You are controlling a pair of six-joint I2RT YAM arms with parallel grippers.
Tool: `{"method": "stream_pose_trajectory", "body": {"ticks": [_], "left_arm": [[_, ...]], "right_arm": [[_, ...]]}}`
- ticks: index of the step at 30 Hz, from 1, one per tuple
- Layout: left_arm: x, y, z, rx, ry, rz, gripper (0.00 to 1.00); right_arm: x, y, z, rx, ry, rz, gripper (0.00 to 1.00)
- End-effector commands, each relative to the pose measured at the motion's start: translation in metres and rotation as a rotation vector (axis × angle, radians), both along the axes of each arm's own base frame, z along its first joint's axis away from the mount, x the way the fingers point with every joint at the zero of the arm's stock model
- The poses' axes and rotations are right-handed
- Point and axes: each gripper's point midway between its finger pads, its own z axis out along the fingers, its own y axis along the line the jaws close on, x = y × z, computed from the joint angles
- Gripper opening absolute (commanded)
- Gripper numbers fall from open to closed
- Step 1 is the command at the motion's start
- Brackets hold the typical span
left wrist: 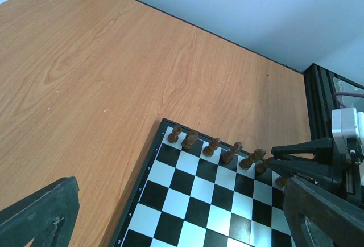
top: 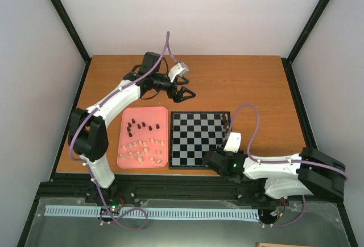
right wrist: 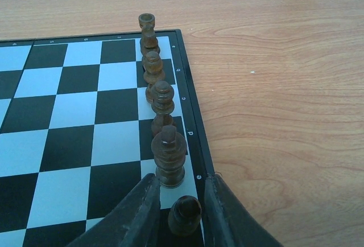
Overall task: Set up the chess pieces on the board
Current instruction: Place the chess piece on the chessboard.
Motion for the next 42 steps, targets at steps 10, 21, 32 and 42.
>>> {"method": "stream_pose_trajectory", "body": {"ticks": [10, 21, 32, 42], "left_arm": [[0.003, -0.002, 0.005, -0.015, -0.015, -0.02, 1.0], [0.001, -0.003, 0.007, -0.024, -0.01, -0.031, 1.0], [0.001, -0.003, 0.01, -0.028, -0.01, -0.033, 1.0], [-0.001, -0.004, 0.01, -0.032, -0.005, -0.039, 1.0]], "right_arm": [[0.004, 0.008, 0.025, 0.04, -0.083, -0.007, 0.28], [-0.001, 0.012, 0.044, 0.093, -0.066, 0.046, 0.37], [-0.016, -0.006, 0.047, 0.125, 0.028, 0.032, 0.64], [-0.027, -0.004, 0.038, 0.246, 0.159, 0.142, 0.77]]}}
